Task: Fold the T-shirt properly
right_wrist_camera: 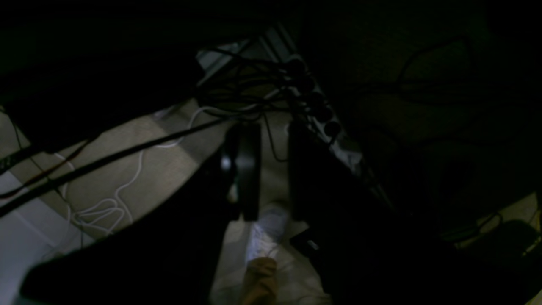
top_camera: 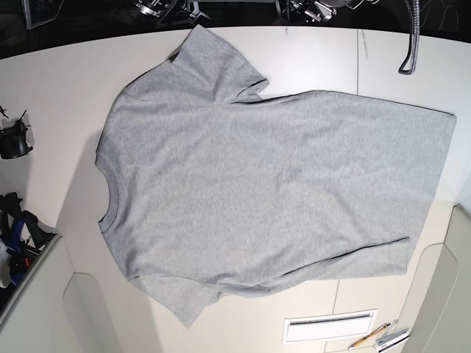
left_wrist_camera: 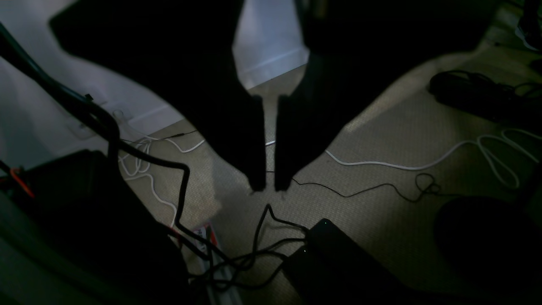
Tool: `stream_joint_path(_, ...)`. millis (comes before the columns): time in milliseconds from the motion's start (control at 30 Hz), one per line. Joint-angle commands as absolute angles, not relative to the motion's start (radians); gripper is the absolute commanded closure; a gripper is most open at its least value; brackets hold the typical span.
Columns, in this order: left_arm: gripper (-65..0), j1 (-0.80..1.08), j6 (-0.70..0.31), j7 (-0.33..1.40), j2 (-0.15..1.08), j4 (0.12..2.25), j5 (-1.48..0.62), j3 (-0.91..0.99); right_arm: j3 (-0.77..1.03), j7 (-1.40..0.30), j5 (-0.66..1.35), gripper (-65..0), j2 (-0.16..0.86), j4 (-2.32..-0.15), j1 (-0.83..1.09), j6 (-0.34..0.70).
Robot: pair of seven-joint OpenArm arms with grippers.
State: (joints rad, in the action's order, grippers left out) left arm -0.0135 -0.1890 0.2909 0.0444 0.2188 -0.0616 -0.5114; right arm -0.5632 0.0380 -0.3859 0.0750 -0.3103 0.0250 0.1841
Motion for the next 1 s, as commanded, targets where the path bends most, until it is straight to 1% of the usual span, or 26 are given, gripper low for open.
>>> stream_joint_path(0,-4.5,-0.016,-0.199,0.293,0.044,0.223,-0.064,-0.511,-0.565,0.048,-0.382,-12.1,0.078,-0.317,0.026,0.191)
stream_joint_path(333,-4.5,-0.014,-0.199,0.293,0.052,0.223,-0.097,-0.511,-0.565,0.047,-0.382,-12.1,0.083,-0.317,0.031,0.191)
stream_joint_path(500,-4.5,-0.004,-0.199,0.356,0.053,0.223,-0.143,-0.511,-0.565,0.047,-0.382,-12.1,0.083,-0.317,0.051,0.191)
stream_joint_path(633,-4.5,0.009,-0.199,0.356,0.053,0.223,-0.146,-0.511,-0.565,0.047,-0.382,-12.1,0.089,-0.326,0.067,0.194)
stream_joint_path(767,-4.5,0.026,-0.199,0.348,0.056,0.223,-0.146,-0.511,-0.565,0.046,-0.382,-12.1,0.113,-0.355,0.089,0.216)
stream_joint_path(967,-4.5,0.044,-0.199,0.348,0.087,0.245,-0.146,-0.511,-0.565,0.046,-0.382,-12.1,0.164,-0.445,0.134,0.216)
